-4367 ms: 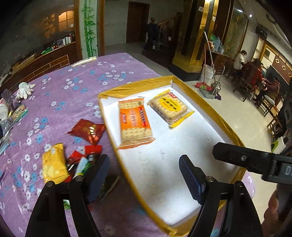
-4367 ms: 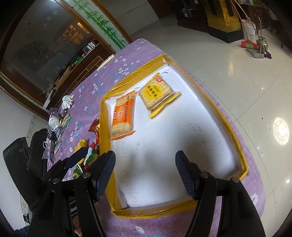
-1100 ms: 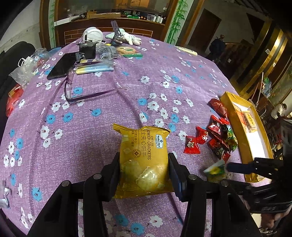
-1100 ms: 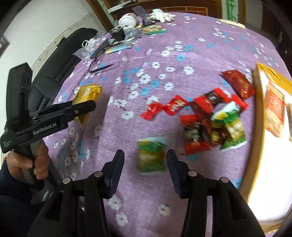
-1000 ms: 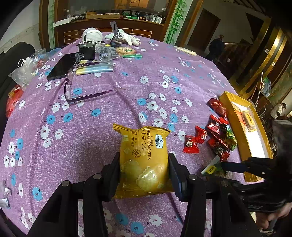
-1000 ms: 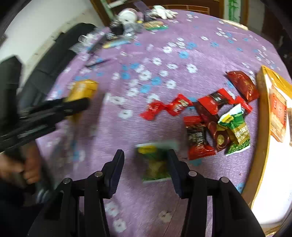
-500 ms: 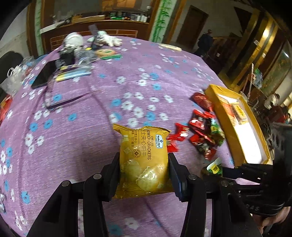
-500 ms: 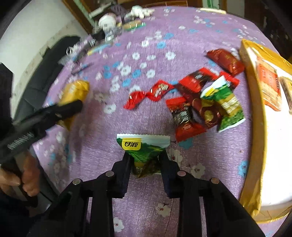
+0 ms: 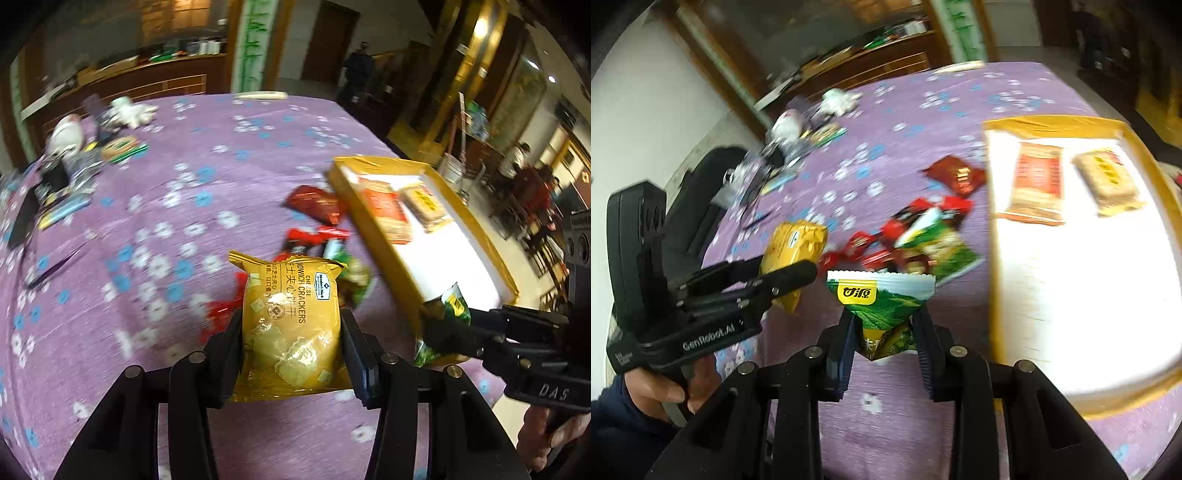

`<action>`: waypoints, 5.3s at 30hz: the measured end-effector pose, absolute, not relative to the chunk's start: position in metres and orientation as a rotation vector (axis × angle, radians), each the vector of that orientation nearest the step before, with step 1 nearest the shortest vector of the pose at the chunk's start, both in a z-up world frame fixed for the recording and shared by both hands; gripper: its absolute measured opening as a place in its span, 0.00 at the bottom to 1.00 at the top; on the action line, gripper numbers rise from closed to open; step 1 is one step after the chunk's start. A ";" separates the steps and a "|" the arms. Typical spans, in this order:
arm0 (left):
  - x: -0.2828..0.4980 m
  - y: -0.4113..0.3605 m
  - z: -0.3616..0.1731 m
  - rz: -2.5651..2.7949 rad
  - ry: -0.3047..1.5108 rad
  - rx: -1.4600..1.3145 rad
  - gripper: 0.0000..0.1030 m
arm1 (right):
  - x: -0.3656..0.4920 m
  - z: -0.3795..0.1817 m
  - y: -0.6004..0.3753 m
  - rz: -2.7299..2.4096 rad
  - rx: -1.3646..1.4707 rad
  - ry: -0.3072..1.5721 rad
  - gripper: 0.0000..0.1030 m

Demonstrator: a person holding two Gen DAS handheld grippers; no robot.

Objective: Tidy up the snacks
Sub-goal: 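Carry the sandwich-crackers pack and green packet over the tray with both tools, then open both tools to release the two packs into the tray, then withdraw both tools from the tray toward the remaining red candies, then grasp a red candy with the left tool while the right grasps another red candy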

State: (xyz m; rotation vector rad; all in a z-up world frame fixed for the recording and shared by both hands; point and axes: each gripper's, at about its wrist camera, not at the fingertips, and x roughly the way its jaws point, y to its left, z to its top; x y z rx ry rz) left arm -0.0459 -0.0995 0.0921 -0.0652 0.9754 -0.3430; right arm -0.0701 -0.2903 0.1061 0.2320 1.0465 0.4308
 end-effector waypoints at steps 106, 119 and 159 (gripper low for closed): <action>-0.024 -0.266 0.077 -0.552 0.969 0.115 0.75 | -0.039 0.094 -0.439 0.073 0.431 1.052 0.50; -0.032 -0.221 0.087 -0.516 0.943 0.071 0.75 | -0.045 0.101 -0.401 0.094 0.400 1.048 0.50; -0.004 -0.054 0.023 -0.143 1.050 -0.046 0.22 | -0.054 0.099 -0.326 0.266 0.248 1.091 0.51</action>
